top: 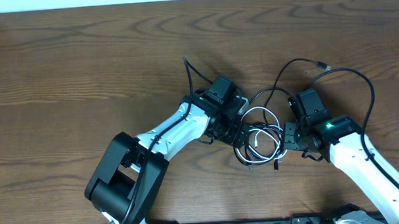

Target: Untangle cables

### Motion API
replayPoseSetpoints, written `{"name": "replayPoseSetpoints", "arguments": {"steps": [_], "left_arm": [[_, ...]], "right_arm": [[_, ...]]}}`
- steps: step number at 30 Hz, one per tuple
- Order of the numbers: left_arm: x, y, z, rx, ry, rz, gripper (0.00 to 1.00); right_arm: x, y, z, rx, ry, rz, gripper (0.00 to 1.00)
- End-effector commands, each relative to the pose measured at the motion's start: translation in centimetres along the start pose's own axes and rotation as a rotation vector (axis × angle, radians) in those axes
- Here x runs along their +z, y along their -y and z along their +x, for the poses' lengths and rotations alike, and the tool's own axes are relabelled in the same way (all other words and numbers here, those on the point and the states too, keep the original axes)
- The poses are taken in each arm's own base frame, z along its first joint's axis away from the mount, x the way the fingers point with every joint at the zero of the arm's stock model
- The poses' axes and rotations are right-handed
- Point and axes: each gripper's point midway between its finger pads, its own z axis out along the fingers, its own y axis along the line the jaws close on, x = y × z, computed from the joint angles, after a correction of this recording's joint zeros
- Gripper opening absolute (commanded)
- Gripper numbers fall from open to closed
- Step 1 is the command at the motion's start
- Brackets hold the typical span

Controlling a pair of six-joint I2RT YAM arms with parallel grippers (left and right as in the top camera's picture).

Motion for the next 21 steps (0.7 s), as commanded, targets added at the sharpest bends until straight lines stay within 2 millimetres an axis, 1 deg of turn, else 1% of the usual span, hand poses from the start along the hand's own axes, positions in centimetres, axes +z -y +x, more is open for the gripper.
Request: {"name": "replayPoseSetpoints", "arguments": {"steps": [1, 4, 8, 13, 17, 18, 19, 21], "left_arm": [[0.7, -1.0, 0.4, 0.004, -0.01, -0.039, 0.78], [0.9, -0.8, 0.6, 0.01, -0.017, -0.038, 0.78], [1.6, 0.2, 1.1, 0.045, -0.022, -0.037, 0.78], [1.9, -0.2, 1.3, 0.066, -0.023, -0.098, 0.78], [1.9, -0.2, 1.3, 0.068, -0.023, -0.103, 0.76], [1.9, -0.2, 1.3, 0.068, -0.024, -0.103, 0.69], [1.9, -0.2, 1.3, 0.068, -0.024, -0.103, 0.64], [1.9, -0.2, 1.4, 0.067, -0.027, -0.103, 0.48]], "right_arm": [[-0.2, 0.1, -0.4, 0.017, 0.015, 0.008, 0.49], [-0.2, 0.1, -0.4, 0.017, 0.015, 0.008, 0.49], [-0.2, 0.1, -0.4, 0.017, 0.015, 0.008, 0.48], [-0.2, 0.1, -0.3, 0.017, 0.011, 0.008, 0.49], [-0.2, 0.1, -0.3, 0.017, 0.01, 0.007, 0.49], [-0.2, 0.1, -0.3, 0.017, 0.01, 0.007, 0.49], [-0.2, 0.1, -0.3, 0.017, 0.01, 0.007, 0.49], [-0.2, 0.1, -0.3, 0.017, 0.009, 0.007, 0.49]]}}
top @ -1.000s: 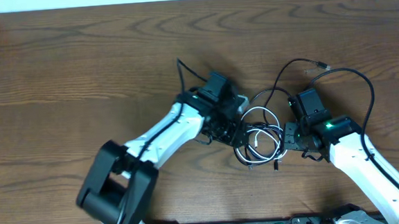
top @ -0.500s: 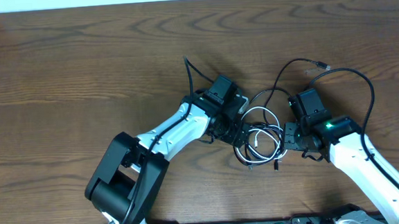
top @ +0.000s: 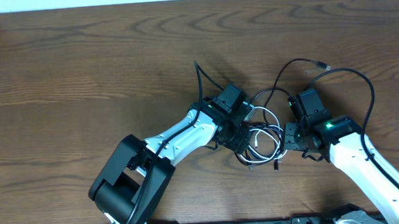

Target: Untangle cables

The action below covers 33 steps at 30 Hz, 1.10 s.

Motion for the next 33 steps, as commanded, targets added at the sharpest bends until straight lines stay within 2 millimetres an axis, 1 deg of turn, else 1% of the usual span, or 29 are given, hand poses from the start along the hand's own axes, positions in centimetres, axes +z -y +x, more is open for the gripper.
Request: {"name": "replayPoseSetpoints", "arguments": {"steps": [1, 2, 3, 5, 6, 8, 11, 14, 16, 17, 18, 19, 20, 21, 23, 24, 26, 28, 30, 33], "left_arm": [[0.6, -0.5, 0.7, -0.004, -0.025, -0.02, 0.45], [0.6, -0.5, 0.8, -0.006, -0.032, -0.021, 0.34], [0.6, -0.6, 0.9, -0.008, -0.036, -0.022, 0.28], [0.5, -0.6, 1.2, -0.011, -0.046, -0.023, 0.08], [0.4, -0.6, 1.2, -0.012, -0.047, -0.024, 0.08], [-0.4, -0.5, 0.9, -0.013, -0.035, -0.023, 0.08], [-2.5, 0.1, -0.2, -0.002, 0.019, -0.016, 0.07], [-6.3, 1.6, -1.9, 0.033, 0.135, 0.002, 0.07], [-9.2, 2.7, -2.8, 0.056, 0.22, 0.014, 0.07], [-11.5, 3.5, -3.2, 0.07, 0.283, 0.024, 0.08], [-12.9, 4.0, -3.4, 0.083, 0.324, 0.03, 0.08], [-13.7, 4.3, -3.5, 0.088, 0.345, 0.033, 0.07], [-15.1, 4.8, -3.6, 0.099, 0.383, 0.039, 0.07], [-15.9, 5.0, -3.6, 0.101, 0.404, 0.043, 0.07], [-17.2, 5.5, -3.6, 0.092, 0.44, 0.054, 0.07], [-18.0, 5.8, -3.5, 0.084, 0.461, 0.064, 0.08], [-18.8, 6.7, -3.3, 0.099, 0.472, 0.107, 0.07], [-19.2, 7.4, -3.1, 0.111, 0.477, 0.138, 0.08], [-19.6, 7.6, -3.1, 0.114, 0.487, 0.149, 0.07], [-21.0, 8.1, -3.2, 0.131, 0.533, 0.155, 0.08]], "right_arm": [[-0.2, 0.1, -0.3, 0.017, 0.01, 0.005, 0.49], [-0.2, 0.1, -0.3, 0.017, 0.01, 0.005, 0.49], [-0.2, 0.1, -0.3, 0.017, 0.01, 0.005, 0.49], [-0.2, 0.1, -0.3, 0.017, 0.009, 0.006, 0.49], [-0.2, 0.1, -0.3, 0.017, 0.008, 0.006, 0.49], [-0.2, 0.1, -0.3, 0.017, 0.008, 0.006, 0.49], [-0.2, 0.1, -0.3, 0.017, 0.009, 0.006, 0.49], [-0.2, 0.1, -0.3, 0.017, 0.009, 0.005, 0.52], [-0.2, -0.2, -0.4, 0.017, 0.009, -0.011, 0.56], [-0.2, -0.8, -0.5, 0.017, 0.01, -0.042, 0.59], [-0.3, -1.5, -0.6, 0.015, 0.011, -0.079, 0.6], [-0.3, -1.9, -0.7, 0.009, 0.012, -0.098, 0.61], [-0.4, -3.0, -0.9, -0.018, 0.017, -0.156, 0.61], [-0.6, -3.7, -1.1, -0.036, 0.02, -0.195, 0.61], [-1.1, -5.7, -1.4, -0.076, 0.027, -0.3, 0.63], [-1.3, -6.3, -1.4, -0.091, 0.027, -0.337, 0.63], [-1.9, -7.9, -1.5, -0.131, 0.029, -0.428, 0.63], [-2.2, -8.5, -1.4, -0.141, 0.025, -0.467, 0.64], [-2.2, -8.5, -1.4, -0.142, 0.024, -0.466, 0.64], [-2.1, -8.4, -1.2, -0.141, 0.016, -0.461, 0.64]]}}
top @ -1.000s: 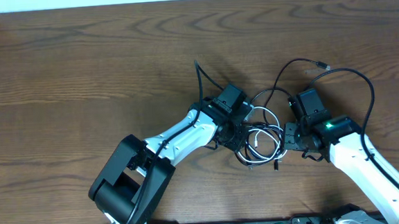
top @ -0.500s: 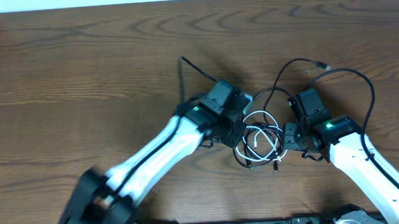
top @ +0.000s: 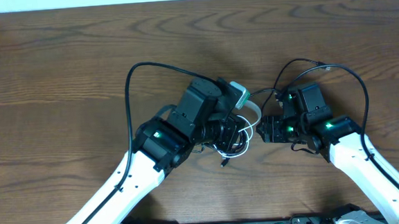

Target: Untangle cables

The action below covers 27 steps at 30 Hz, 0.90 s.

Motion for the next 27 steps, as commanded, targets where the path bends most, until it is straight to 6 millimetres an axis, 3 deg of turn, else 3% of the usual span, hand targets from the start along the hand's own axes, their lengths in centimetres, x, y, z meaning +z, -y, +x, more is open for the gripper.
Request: {"name": "replayPoseSetpoints", "arguments": {"steps": [1, 2, 5, 8, 14, 18, 20, 27], "left_arm": [[-2.1, 1.5, -1.8, 0.021, 0.083, 0.04, 0.08], [-2.5, 1.6, -2.2, 0.029, 0.106, 0.035, 0.07], [-3.6, -0.7, -2.8, 0.024, 0.152, -0.116, 0.08], [-3.3, -2.1, -2.1, 0.009, 0.124, -0.184, 0.33], [0.3, -4.1, 1.1, -0.039, -0.051, -0.218, 0.52], [3.4, -5.9, 3.2, -0.069, -0.165, -0.25, 0.57], [5.0, -7.7, 4.8, -0.082, -0.235, -0.312, 0.57], [7.7, -12.8, 7.8, -0.097, -0.355, -0.492, 0.63]], "right_arm": [[-0.1, -0.8, 0.2, -0.025, -0.016, -0.045, 0.64], [-0.1, -0.7, 0.2, -0.024, -0.016, -0.044, 0.64], [0.0, -0.6, 0.3, -0.022, -0.02, -0.038, 0.65], [0.2, -0.5, 0.4, -0.02, -0.025, -0.037, 0.65], [0.3, -0.5, 0.4, -0.018, -0.03, -0.035, 0.64], [0.3, -0.4, 0.6, -0.017, -0.034, -0.033, 0.64], [0.3, -0.4, 0.7, -0.015, -0.039, -0.031, 0.64], [0.3, -0.3, 0.7, -0.015, -0.04, -0.026, 0.65]]}}
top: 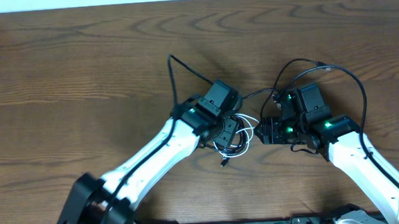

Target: Untangle cables

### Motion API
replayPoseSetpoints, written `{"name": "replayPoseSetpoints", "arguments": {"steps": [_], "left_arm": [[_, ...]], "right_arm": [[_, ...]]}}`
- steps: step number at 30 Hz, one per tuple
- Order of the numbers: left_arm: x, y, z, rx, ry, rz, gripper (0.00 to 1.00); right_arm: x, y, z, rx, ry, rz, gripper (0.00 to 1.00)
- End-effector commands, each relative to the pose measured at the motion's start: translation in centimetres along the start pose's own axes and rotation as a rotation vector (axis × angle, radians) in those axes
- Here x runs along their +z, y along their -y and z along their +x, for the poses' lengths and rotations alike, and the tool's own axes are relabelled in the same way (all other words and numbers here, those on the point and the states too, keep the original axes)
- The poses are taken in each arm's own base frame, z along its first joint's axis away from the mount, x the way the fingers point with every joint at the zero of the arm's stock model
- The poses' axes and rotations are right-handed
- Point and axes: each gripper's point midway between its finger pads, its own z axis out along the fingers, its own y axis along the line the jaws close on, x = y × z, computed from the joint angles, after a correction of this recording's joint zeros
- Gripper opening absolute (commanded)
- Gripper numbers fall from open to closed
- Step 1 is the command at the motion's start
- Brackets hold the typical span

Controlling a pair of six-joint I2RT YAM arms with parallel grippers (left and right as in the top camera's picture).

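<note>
A white cable lies in a small coil on the wooden table, just under my left gripper. The gripper's fingers reach into the coil and appear shut on it. A black cable loops from my right gripper up past its plug and round the right side. A strand of it runs left toward the left wrist. The right gripper looks shut on the black cable close to the coil. The two grippers stand a few centimetres apart, with the tangle between them partly hidden by the wrists.
A thin black lead sticks up from the left wrist toward the far side. The wooden table stretches out to the left and back. A black rail runs along the near edge.
My left arm has swung, with its wrist now a little farther right and nearer the right gripper. The white coil has dropped from beside the wrist to below it. The right gripper has barely moved.
At first both grippers were at a white coil lying between them, tangled with the black cable. Then the left gripper had pulled the white coil leftward and the right gripper had shifted up and left with the black cable. Now the coil sits under the left gripper.
</note>
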Motion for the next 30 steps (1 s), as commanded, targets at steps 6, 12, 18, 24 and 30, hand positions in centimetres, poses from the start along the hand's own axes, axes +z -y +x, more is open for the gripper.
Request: {"name": "replayPoseSetpoints", "arguments": {"steps": [6, 12, 18, 24, 30], "left_arm": [[5.0, -3.7, 0.0, -0.047, -0.061, -0.124, 0.66], [7.2, -3.9, -0.1, -0.05, -0.068, -0.124, 0.68], [7.8, -4.0, 0.2, -0.05, -0.083, -0.127, 0.51], [7.8, -3.9, 0.8, -0.051, -0.105, -0.118, 0.13], [6.6, -1.4, 0.6, -0.058, -0.111, 0.021, 0.07]], "right_arm": [[0.1, 0.1, 0.1, -0.01, -0.006, 0.001, 0.65], [0.1, 0.1, 0.1, -0.01, -0.007, 0.001, 0.65], [0.1, 0.1, 0.2, -0.01, -0.007, 0.001, 0.65], [0.1, 0.1, 0.2, -0.009, -0.009, 0.002, 0.65], [0.1, 0.2, 0.2, -0.009, -0.01, 0.003, 0.66]]}}
